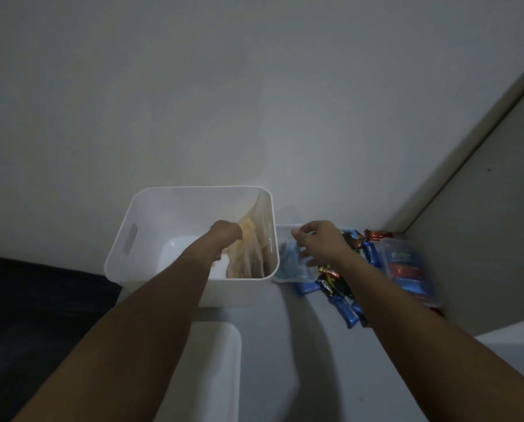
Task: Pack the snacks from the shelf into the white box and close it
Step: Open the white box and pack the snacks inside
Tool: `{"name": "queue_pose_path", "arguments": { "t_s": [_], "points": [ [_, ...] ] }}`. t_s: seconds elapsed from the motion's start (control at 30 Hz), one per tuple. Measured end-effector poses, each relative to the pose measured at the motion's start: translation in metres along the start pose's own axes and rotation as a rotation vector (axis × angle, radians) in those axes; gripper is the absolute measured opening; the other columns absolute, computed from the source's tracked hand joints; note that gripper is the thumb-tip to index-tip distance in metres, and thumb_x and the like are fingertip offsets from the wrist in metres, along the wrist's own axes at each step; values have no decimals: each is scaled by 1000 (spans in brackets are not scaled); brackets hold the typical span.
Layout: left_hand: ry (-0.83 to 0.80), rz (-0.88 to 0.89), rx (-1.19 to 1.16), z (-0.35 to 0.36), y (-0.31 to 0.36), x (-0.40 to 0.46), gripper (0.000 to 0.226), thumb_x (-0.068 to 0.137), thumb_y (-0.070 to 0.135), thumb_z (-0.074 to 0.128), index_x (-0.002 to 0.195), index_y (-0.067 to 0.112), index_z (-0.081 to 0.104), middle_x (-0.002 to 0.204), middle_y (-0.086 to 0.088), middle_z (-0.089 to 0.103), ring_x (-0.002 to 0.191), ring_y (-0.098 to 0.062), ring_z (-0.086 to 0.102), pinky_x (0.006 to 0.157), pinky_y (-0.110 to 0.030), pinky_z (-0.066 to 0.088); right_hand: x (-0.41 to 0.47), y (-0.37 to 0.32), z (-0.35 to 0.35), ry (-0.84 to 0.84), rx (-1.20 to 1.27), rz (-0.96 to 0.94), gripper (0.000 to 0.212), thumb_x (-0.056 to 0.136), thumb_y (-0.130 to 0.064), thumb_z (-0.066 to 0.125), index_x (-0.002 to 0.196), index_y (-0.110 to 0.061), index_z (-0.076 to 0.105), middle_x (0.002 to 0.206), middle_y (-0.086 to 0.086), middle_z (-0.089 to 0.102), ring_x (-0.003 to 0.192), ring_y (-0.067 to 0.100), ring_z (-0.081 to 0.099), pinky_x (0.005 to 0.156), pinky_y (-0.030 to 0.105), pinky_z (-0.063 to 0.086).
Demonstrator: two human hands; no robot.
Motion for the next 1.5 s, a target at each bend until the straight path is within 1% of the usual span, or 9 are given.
{"name": "queue_pose_path", "arguments": {
  "t_s": [0.1,0.27,0.6,0.8,0.93,1.03,1.17,1.33,1.5],
  "points": [
    [196,129,88,8,19,-10,34,88,4,45,118,-8,56,127,-22,55,107,-35,56,77,-36,45,-6,12,-24,28,-30,-6,35,93,-32,61,108,0,65,96,16,69,74,24,71,60,37,61],
    [276,352,128,31,51,-38,51,86,12,51,136,5,49,144,-12,48,132,-28,45,107,-32,34,-7,39,-59,49,-65,39,28,91,-29,63,97,-2,68,78,17,71,70,30,72,67,45,62],
    [404,792,277,124,89,-83,34,85,12,56,118,4,64,117,-12,65,111,-27,56,95,-35,46,-11,109,-122,120,-176,102,28,91,-20,62,98,7,67,85,21,67,75,32,67,70,48,60],
    [233,645,388,176,60,-67,25,83,12,59,104,4,70,108,-18,69,102,-33,62,89,-36,50,-8,153,-140,125,-344,183,27,89,-27,62,87,-1,69,91,18,70,83,32,69,71,35,58],
    [152,552,504,201,33,-51,27,79,22,62,99,6,70,99,-16,70,96,-33,64,83,-35,49,-6,180,-145,188,-462,176,44,94,-43,44,107,-7,66,109,19,68,104,33,64,85,33,51],
    [134,565,544,224,28,-46,22,77,14,58,92,4,70,89,-14,69,85,-29,66,73,-32,52,0,206,-152,272,-435,282,61,79,-56,54,119,-11,59,118,18,62,112,35,59,94,39,50],
    [-1,563,512,272,40,-44,13,79,10,55,86,5,65,88,-13,67,84,-29,64,73,-35,53,4,229,-153,267,-371,372,64,82,-42,68,128,-5,45,126,20,54,112,36,57,91,41,49],
    [-241,429,339,324,47,-44,16,89,5,55,101,1,64,96,-12,64,87,-23,61,71,-27,47,13,246,-154,296,-354,353,41,87,-28,65,119,-5,52,115,16,63,102,31,63,83,37,51],
    [-273,296,225,345,43,-39,19,89,5,57,108,2,60,108,-15,64,93,-20,59,76,-26,47,16,252,-156,320,-262,381,28,87,-22,67,108,-5,61,107,15,67,90,29,65,71,30,49]
  ]
}}
Point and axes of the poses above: each hand's wrist, its own x-axis towards the middle knuckle, its own z-axis out of the palm, y = z × x, the point moved 3 cm from there along x, towards the middle knuckle
